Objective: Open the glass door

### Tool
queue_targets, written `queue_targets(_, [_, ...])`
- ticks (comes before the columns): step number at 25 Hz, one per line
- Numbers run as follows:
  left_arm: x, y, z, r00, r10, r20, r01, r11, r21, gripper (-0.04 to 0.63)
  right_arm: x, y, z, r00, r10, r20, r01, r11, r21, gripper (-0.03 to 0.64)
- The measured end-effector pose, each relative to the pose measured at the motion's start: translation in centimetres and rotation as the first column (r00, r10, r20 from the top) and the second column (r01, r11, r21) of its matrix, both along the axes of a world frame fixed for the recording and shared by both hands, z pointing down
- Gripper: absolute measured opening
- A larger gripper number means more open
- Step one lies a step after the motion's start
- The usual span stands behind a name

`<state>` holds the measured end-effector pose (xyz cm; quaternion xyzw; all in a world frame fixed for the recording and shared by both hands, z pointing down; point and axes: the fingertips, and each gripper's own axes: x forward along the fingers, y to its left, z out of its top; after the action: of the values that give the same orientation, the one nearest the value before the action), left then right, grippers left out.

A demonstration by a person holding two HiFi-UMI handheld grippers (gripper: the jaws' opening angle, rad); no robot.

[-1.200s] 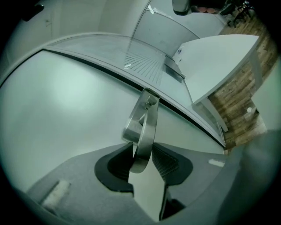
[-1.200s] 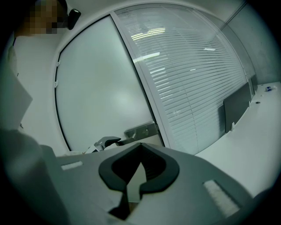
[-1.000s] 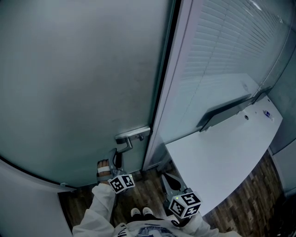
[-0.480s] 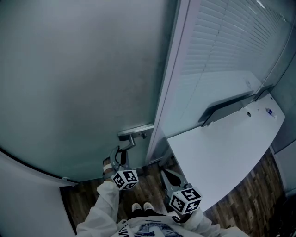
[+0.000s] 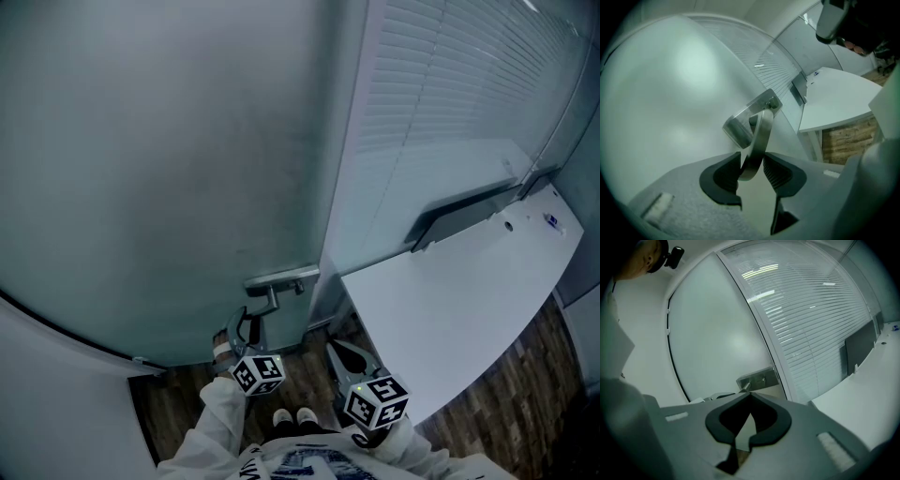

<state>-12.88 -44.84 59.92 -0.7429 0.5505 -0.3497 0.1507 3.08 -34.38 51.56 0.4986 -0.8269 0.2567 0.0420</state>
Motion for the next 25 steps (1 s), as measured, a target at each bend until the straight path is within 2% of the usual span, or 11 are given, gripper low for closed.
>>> queue_targets(3, [0.1,1.4,-0.1,1.000,-0.002,-0.010,0.002,0.999,-0.042,0.150,-0.3,0.3,0.0,1.000,-0.016,0.012,0.016,1.000,-0.003,0.005])
queue_targets(7, [0.2,3.2,-0.2,1.000,-0.005,0.007,0.005,0.999,-0.054,0.152,-0.5,0.8,0.0,0.999,-0.034,0.020,0.034,0.999,0.004,0.005])
queue_targets(14, [0.0,5.7,-0.9,0.997,-0.011,0.081,0.015,0.998,-0.053,0.158,-0.4,1.6,0.5,0.997,-0.056,0.044,0.056,0.998,-0.001,0.005])
queue_targets(19, [0.0,7.1,-2.5,0.978,0.000,0.209,0.003,1.000,-0.015,0.170,-0.5,2.1,0.6,0.995,-0.083,0.063,0.083,0.997,-0.003,0.005])
queue_targets(25, [-0.2,8.5,-3.6,0.957,0.001,0.289,0.006,1.000,-0.024,0.177,-1.1,3.1,0.5,0.988,-0.128,0.091,0.130,0.991,-0.010,0.005])
